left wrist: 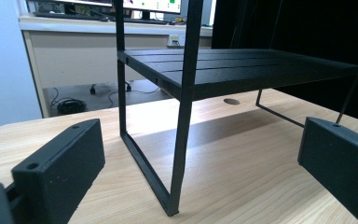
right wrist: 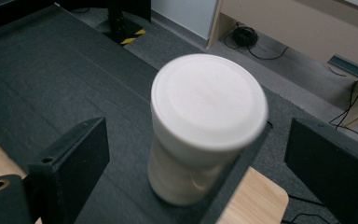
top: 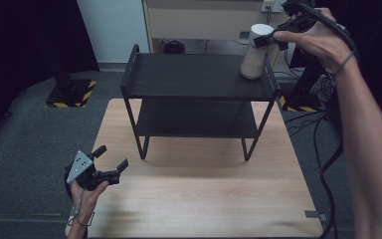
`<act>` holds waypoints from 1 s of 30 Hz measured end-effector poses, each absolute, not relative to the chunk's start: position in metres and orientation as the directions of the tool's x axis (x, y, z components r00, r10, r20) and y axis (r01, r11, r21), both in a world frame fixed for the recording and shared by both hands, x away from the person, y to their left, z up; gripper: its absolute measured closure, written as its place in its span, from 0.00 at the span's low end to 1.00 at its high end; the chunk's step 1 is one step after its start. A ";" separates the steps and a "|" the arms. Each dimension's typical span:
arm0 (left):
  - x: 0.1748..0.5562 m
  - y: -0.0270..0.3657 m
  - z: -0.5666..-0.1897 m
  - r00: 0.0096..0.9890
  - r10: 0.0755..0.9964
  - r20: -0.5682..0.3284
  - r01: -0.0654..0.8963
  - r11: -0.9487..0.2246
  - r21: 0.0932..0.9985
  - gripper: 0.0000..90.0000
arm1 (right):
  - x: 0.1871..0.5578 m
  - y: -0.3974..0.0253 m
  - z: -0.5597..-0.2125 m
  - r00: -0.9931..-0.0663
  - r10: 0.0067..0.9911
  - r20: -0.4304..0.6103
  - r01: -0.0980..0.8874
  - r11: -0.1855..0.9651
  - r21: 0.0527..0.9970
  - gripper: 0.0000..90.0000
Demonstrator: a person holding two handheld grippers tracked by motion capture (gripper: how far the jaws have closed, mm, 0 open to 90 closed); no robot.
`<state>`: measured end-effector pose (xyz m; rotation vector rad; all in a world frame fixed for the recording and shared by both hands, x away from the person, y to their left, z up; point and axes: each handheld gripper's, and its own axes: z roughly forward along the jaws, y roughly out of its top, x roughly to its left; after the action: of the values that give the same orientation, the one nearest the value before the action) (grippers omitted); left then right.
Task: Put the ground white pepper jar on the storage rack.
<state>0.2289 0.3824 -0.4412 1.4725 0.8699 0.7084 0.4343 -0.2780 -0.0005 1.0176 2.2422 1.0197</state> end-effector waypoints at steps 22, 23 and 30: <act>0.229 0.379 -0.440 0.536 0.842 -0.052 0.123 -0.017 0.992 0.00 | 0.299 -0.367 0.010 -0.751 0.593 -0.289 0.190 0.613 0.767 0.06; 0.228 0.379 -0.440 0.537 0.842 -0.051 0.121 -0.017 0.992 0.00 | 0.285 -0.372 0.008 -0.764 0.567 -0.307 0.152 0.621 0.769 0.06; 0.226 0.381 -0.441 0.530 0.846 -0.060 0.119 -0.004 0.993 0.00 | 0.250 -0.382 -0.007 -0.781 0.548 -0.300 0.125 0.607 0.785 0.06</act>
<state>0.2259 0.3806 -0.4409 1.4854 0.8754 0.7070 0.2498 -0.3819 -0.0072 0.5311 2.3108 1.0726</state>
